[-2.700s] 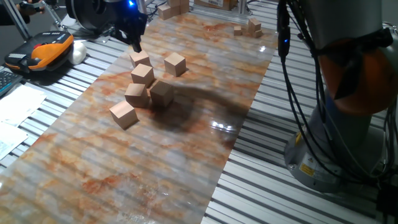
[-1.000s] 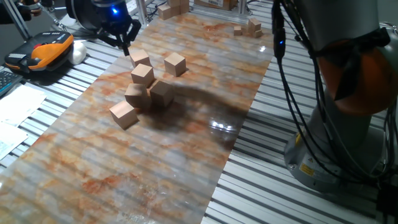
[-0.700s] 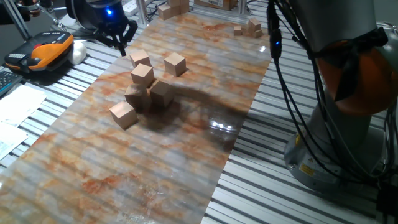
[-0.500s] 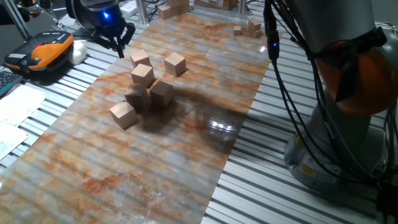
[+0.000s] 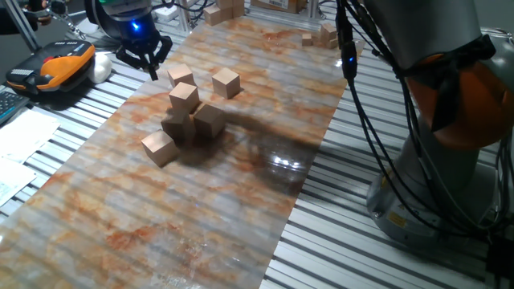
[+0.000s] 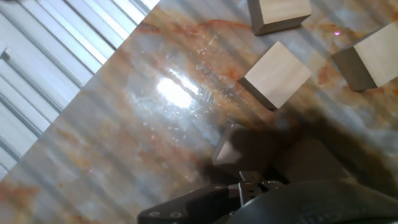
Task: Stack the blocks into a pyramid shape
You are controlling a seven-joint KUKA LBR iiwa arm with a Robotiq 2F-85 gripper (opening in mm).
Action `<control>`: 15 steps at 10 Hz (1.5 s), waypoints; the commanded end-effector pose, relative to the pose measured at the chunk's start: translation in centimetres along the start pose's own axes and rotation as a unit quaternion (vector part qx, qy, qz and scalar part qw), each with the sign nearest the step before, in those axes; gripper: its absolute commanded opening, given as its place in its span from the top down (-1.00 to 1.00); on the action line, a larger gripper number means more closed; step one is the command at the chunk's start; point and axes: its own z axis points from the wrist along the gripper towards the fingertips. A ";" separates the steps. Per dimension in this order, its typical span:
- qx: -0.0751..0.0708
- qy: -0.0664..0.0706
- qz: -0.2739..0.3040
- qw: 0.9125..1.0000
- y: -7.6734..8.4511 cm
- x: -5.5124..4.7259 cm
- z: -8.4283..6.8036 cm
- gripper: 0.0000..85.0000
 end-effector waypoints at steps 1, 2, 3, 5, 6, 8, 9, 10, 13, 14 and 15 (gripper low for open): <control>0.001 -0.002 0.006 1.000 0.0 -0.1 0.2 1.00; 0.002 -0.008 0.039 0.999 0.0 -0.1 0.3 1.00; 0.003 -0.008 0.064 0.998 0.0 -0.1 0.2 1.00; -0.001 -0.006 0.067 0.998 -0.1 -0.2 0.7 1.00; 0.000 -0.009 0.064 0.998 -0.1 -0.2 1.1 1.00; 0.001 -0.009 0.060 0.998 -0.2 -0.2 1.5 1.00; 0.003 -0.011 0.057 0.998 -0.3 -0.2 1.7 1.00; -0.001 -0.010 0.055 0.998 -0.6 -0.2 2.0 1.00; -0.007 -0.006 0.057 0.998 -0.8 -0.1 2.4 1.00; -0.009 -0.005 0.056 0.998 -1.0 0.0 2.7 1.00; -0.011 -0.006 0.056 0.998 -1.2 0.2 3.0 1.00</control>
